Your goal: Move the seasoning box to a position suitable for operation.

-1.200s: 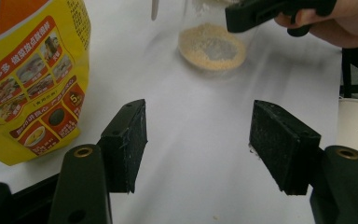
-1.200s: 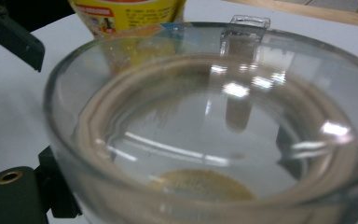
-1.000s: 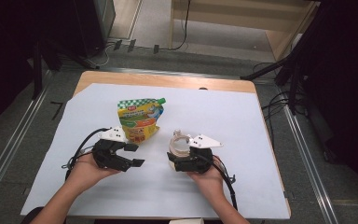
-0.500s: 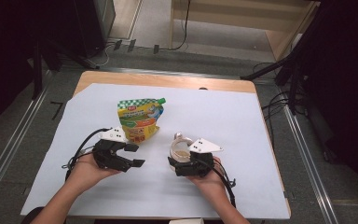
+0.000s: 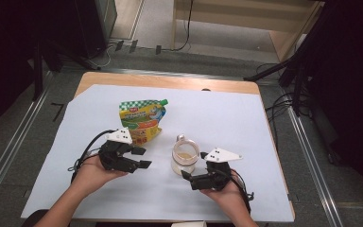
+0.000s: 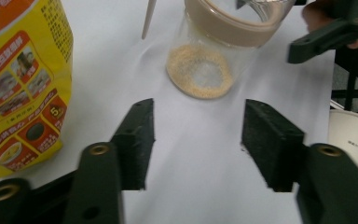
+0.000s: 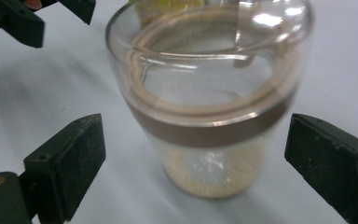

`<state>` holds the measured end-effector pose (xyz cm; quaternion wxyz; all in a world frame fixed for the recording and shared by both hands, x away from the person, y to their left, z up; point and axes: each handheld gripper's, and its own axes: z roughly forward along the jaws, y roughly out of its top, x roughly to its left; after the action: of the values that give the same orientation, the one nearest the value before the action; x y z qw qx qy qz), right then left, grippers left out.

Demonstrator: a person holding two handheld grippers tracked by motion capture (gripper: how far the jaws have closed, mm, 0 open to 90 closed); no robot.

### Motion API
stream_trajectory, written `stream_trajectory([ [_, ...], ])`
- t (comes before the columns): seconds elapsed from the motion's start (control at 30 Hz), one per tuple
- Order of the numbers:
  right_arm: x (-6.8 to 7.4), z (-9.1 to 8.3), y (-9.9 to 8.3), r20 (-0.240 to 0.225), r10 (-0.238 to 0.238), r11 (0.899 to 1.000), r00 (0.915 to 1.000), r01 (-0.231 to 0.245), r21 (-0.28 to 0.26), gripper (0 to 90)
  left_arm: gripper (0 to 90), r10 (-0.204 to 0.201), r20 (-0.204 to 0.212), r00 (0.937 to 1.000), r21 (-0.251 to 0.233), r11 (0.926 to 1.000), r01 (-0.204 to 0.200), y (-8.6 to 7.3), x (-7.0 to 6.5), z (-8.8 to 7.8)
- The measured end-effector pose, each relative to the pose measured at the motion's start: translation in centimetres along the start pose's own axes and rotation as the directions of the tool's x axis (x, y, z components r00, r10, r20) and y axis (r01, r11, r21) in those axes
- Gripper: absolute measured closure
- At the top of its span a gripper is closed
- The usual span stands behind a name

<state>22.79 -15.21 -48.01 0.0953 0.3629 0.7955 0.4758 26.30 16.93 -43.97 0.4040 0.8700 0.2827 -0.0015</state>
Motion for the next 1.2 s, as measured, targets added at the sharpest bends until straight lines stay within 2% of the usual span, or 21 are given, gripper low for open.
stream_trajectory([
  [0.03,0.0,0.0,0.0,0.000,0.000,1.000,1.0000,0.000,0.000,5.5,49.7,0.004,0.003,1.0000,0.002,1.0000,-0.004,0.1,0.0,0.2],
  [0.1,0.0,-1.1,-0.1,0.006,0.011,1.000,0.9999,-0.011,-0.005,5.7,57.3,0.005,0.021,0.9998,0.012,0.9999,-0.005,0.4,-0.2,0.5],
  [0.13,-0.1,-2.2,-0.3,0.027,0.027,1.000,0.9993,-0.026,-0.013,12.0,67.7,0.006,0.028,0.9996,0.020,0.9998,-0.007,0.5,-0.3,0.7],
  [0.17,-0.1,-2.2,-0.3,0.027,0.027,1.000,0.9993,-0.026,-0.013,12.0,67.7,0.005,0.046,0.9989,0.024,0.9997,-0.006,0.7,-0.5,0.8],
  [0.2,-0.5,-3.2,-0.4,0.041,0.051,0.998,0.9978,-0.050,-0.026,14.4,77.3,-0.003,0.045,0.9990,0.041,0.9992,0.001,0.9,-0.6,1.0],
  [0.23,-0.5,-3.2,-0.4,0.041,0.051,0.998,0.9978,-0.050,-0.026,14.4,77.3,-0.017,0.045,0.9988,0.059,0.9982,0.014,1.1,-0.7,1.1],
  [0.27,-1.0,-4.0,-0.4,0.044,0.069,0.997,0.9967,-0.067,-0.042,17.2,83.6,-0.025,0.054,0.9982,0.064,0.9977,0.022,1.3,-0.7,1.3],
  [0.33,-1.3,-4.4,-0.5,0.048,0.074,0.996,0.9961,-0.071,-0.047,18.6,85.3,-0.010,0.066,0.9978,0.080,0.9968,0.005,1.7,-0.9,1.6],
  [0.37,-2.0,-4.9,-0.5,0.055,0.088,0.995,0.9946,-0.085,-0.054,25.6,87.8,0.002,0.057,0.9984,0.076,0.9971,-0.006,2.0,-1.0,1.9],
  [0.4,-2.0,-4.9,-0.5,0.055,0.088,0.995,0.9946,-0.085,-0.054,25.6,89.0,0.002,0.057,0.9984,0.076,0.9971,-0.006,2.0,-1.0,1.9],
  [0.43,-2.6,-5.0,-0.2,0.067,0.090,0.994,0.9937,-0.086,-0.064,36.2,90.0,0.009,0.049,0.9988,0.071,0.9974,-0.012,2.2,-1.1,2.0],
  [0.47,-2.6,-5.0,-0.2,0.067,0.090,0.994,0.9937,-0.086,-0.064,36.2,90.0,0.014,0.048,0.9988,0.063,0.9979,-0.017,2.4,-1.1,2.2],
  [0.5,-2.9,-5.0,0.0,0.062,0.084,0.995,0.9945,-0.080,-0.064,41.1,90.0,0.015,0.049,0.9987,0.063,0.9978,-0.018,2.7,-1.0,2.5],
  [0.6,-3.4,-4.5,0.8,0.090,0.082,0.995,0.9926,-0.077,-0.059,52.7,90.0,-0.013,0.026,0.9996,0.079,0.9968,0.011,3.6,-0.8,3.3],
  [0.7,-3.9,-3.7,1.6,0.084,0.098,0.994,0.9916,-0.093,-0.059,61.5,90.0,-0.022,0.013,0.9997,0.068,0.9975,0.021,4.2,-0.7,4.1],
  [0.8,-4.4,-2.9,2.4,0.074,0.088,0.995,0.9934,-0.084,-0.051,70.1,90.0,-0.021,0.015,0.9997,0.037,0.9991,0.020,4.4,-0.9,4.3],
  [0.87,-4.8,-2.6,2.7,0.070,0.081,0.995,0.9942,-0.078,-0.055,78.2,90.0,-0.032,0.018,0.9993,0.022,0.9993,0.031,4.3,-0.8,4.4],
  [0.9,-5.0,-2.4,2.8,0.065,0.078,0.996,0.9948,-0.075,-0.054,86.0,90.0,-0.031,0.008,0.9995,0.026,0.9992,0.031,4.1,-0.7,4.4],
  [0.93,-5.1,-2.3,2.8,0.062,0.074,0.996,0.9953,-0.070,-0.061,88.8,90.0,-0.031,0.008,0.9995,0.026,0.9992,0.031,4.1,-0.7,4.4],
  [1.1,-4.8,-1.8,2.3,0.055,0.039,0.999,0.9977,-0.038,-0.032,90.0,90.0,-0.022,-0.019,0.9996,0.031,0.9992,0.023,3.7,-0.8,4.7],
  [1.2,-4.6,-1.6,2.2,0.046,0.045,0.999,0.9979,-0.044,-0.018,90.0,90.0,-0.023,-0.024,0.9994,0.034,0.9992,0.024,3.6,-0.8,5.0],
])
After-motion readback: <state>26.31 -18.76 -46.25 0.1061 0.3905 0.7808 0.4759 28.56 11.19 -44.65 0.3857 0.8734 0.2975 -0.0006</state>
